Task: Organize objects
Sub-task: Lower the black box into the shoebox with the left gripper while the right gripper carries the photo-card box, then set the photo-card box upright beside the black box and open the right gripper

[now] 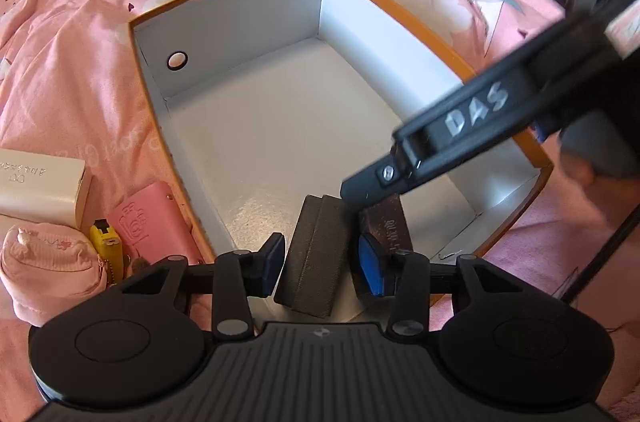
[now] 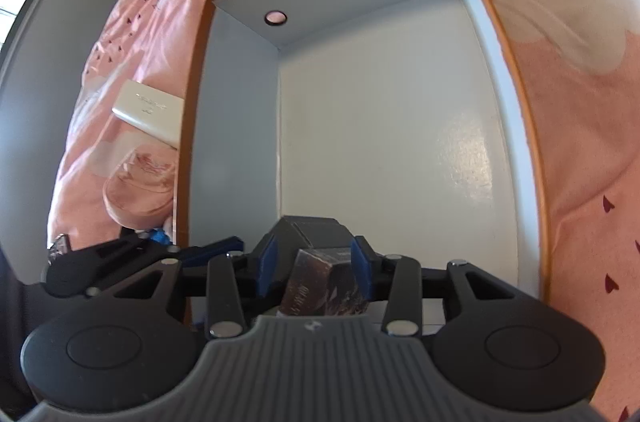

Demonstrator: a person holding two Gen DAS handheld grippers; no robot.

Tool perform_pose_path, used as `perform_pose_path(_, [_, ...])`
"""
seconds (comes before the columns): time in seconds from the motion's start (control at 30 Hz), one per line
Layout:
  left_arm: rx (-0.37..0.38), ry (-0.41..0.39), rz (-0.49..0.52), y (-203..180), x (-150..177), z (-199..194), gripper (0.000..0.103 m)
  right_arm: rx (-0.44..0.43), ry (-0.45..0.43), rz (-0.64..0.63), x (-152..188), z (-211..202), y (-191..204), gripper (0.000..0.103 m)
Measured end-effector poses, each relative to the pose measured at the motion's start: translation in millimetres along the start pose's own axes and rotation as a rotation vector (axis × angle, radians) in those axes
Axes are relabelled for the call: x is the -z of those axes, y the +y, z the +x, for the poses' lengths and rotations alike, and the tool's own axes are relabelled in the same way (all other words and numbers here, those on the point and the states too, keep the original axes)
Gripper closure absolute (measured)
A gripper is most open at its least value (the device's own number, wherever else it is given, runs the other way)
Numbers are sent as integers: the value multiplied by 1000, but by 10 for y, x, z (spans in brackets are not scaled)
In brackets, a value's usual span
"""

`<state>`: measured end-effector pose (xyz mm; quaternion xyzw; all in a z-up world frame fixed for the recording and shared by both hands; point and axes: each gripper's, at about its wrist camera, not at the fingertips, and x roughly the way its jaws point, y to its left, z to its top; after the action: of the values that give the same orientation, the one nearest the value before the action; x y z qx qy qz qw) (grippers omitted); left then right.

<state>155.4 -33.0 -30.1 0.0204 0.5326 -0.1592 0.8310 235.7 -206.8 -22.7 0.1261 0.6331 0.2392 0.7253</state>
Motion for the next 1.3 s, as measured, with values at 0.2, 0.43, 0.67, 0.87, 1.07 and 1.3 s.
perform_pose_path(0.2, [24, -6, 128, -1, -57, -4, 53, 3, 51, 63, 38, 134, -137, 63])
perform_pose_path(0.43, [47, 58, 264, -94, -228, 239, 53, 79, -17, 43, 24, -67, -130, 76])
perform_pose_path(0.67, [46, 163, 185, -29, -448, 428, 65, 116, -180, 48, -3, -180, -163, 77])
perform_pose_path(0.87, [-14, 247, 59, 1, -540, 455, 65, 72, -47, -9, 70, -114, -105, 79])
perform_pose_path(1.07, [-38, 329, 34, 2, -553, 511, 65, 62, 17, -124, 143, 12, -36, 78])
perform_pose_path(1.3, [-3, 301, -66, 120, -508, 390, 61, 45, 102, -228, 203, 216, -10, 78])
